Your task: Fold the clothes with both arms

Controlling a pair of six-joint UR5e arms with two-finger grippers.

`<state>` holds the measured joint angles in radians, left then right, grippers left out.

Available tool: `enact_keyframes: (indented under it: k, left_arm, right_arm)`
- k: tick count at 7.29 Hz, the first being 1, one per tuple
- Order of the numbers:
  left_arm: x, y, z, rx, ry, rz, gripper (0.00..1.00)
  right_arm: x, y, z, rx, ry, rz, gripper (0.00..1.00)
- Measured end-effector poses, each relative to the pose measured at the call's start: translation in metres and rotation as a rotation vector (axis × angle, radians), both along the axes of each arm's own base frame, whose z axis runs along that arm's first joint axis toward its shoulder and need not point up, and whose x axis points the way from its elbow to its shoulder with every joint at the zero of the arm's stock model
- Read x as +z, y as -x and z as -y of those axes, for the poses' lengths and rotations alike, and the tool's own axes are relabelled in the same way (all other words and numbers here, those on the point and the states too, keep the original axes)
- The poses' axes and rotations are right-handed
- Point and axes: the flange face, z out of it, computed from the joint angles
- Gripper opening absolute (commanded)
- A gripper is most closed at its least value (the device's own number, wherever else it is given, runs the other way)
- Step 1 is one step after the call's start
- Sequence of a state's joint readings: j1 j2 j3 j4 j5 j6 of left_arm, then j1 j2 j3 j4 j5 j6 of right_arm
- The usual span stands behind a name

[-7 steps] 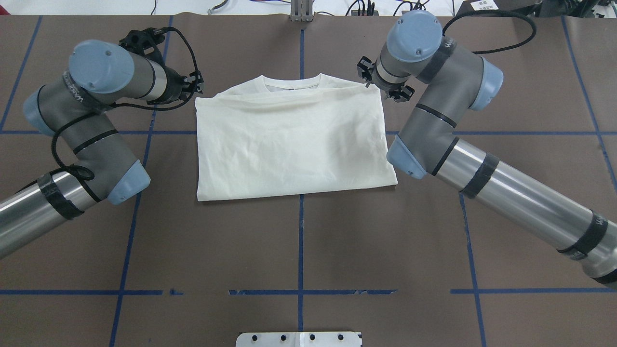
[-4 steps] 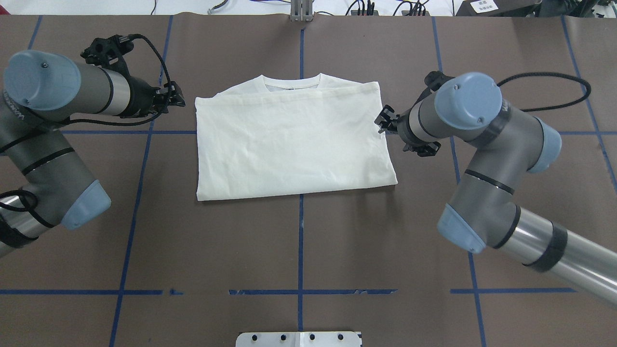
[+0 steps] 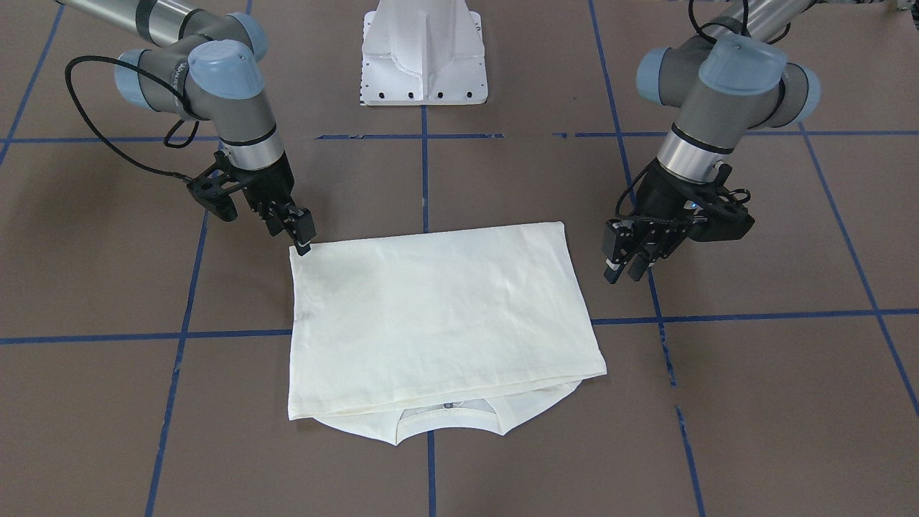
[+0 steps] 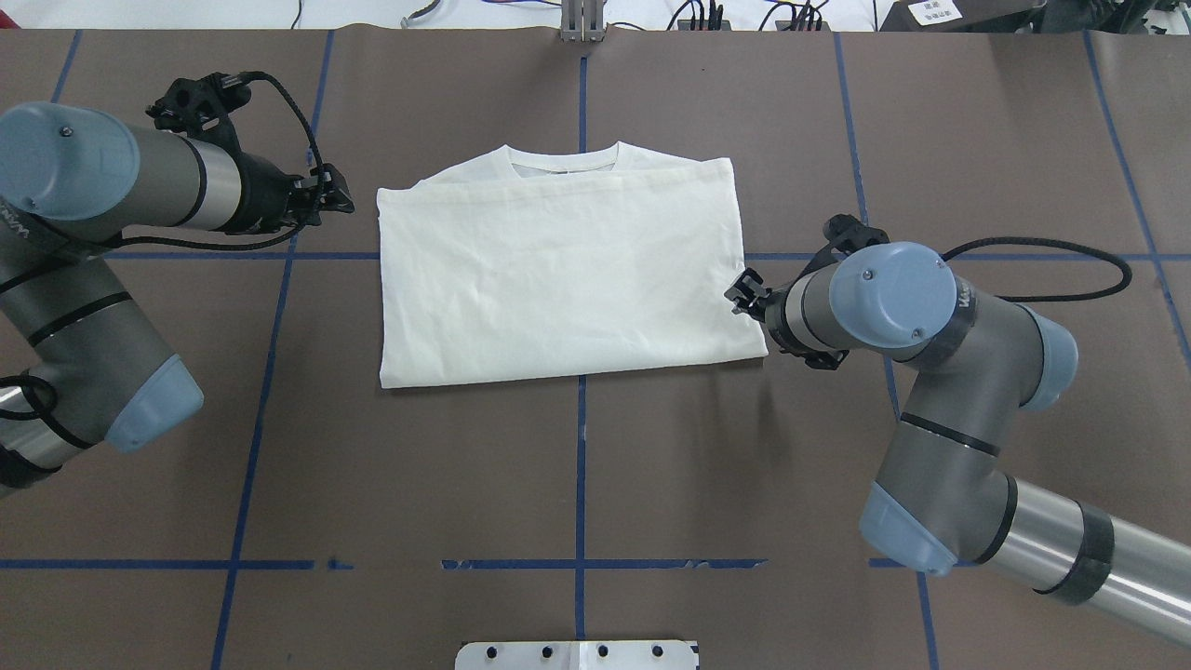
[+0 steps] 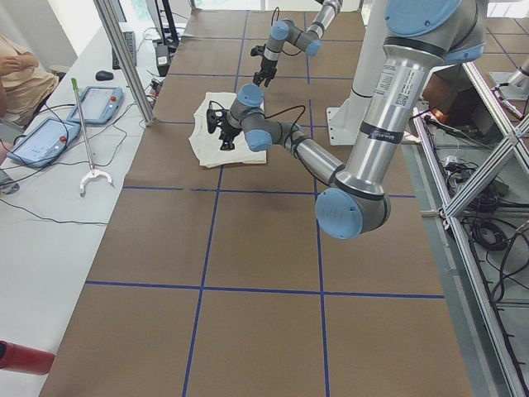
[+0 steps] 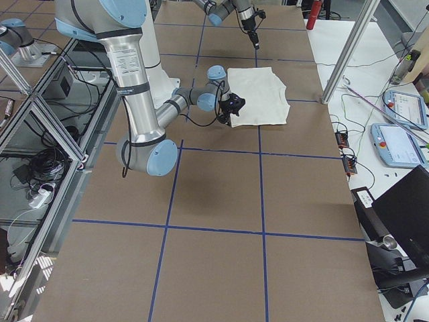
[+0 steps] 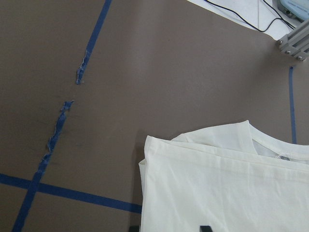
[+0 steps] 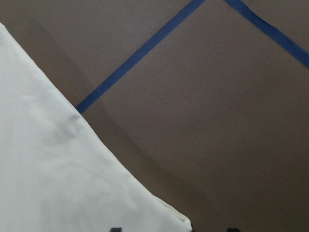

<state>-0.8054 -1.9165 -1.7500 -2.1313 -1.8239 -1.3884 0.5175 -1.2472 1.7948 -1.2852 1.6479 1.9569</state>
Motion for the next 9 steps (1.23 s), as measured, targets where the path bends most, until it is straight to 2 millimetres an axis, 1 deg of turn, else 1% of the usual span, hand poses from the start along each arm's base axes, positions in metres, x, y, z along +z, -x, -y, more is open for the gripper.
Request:
enact_keyframes:
  k: [2, 3, 4, 5, 6, 7, 9]
  left_arm:
    - [-0.002, -0.001, 0.000, 0.000, -0.004, 0.000, 0.51]
    - [-0.002, -0.001, 0.000, 0.000, -0.005, 0.000, 0.51]
    - [-0.002, -0.001, 0.000, 0.000, -0.005, 0.001, 0.51]
    - [-0.001, -0.001, 0.000, 0.000, -0.004, 0.002, 0.51]
    - [-0.002, -0.001, 0.000, 0.000, -0.004, 0.001, 0.51]
    - [-0.003, -0.001, 0.000, -0.001, -0.005, -0.001, 0.51]
    - [-0.005, -0.001, 0.000, -0.001, -0.006, -0.004, 0.51]
  right_arm:
    - [0.006, 0.007, 0.001, 0.001, 0.007, -0.012, 0.78]
    - [0.007, 0.010, 0.002, -0.001, 0.008, -0.016, 0.77]
    - [0.009, 0.012, 0.002, -0.003, 0.009, -0.022, 0.72]
    - [0.011, 0.015, 0.003, -0.005, 0.010, -0.025, 0.53]
    - [0.007, 0.018, 0.005, -0.004, 0.009, -0.021, 0.01]
    - [0.001, 0.022, 0.006, -0.001, 0.008, -0.012, 0.00]
    - [0.000, 0.023, 0.007, -0.002, 0.009, -0.011, 0.00]
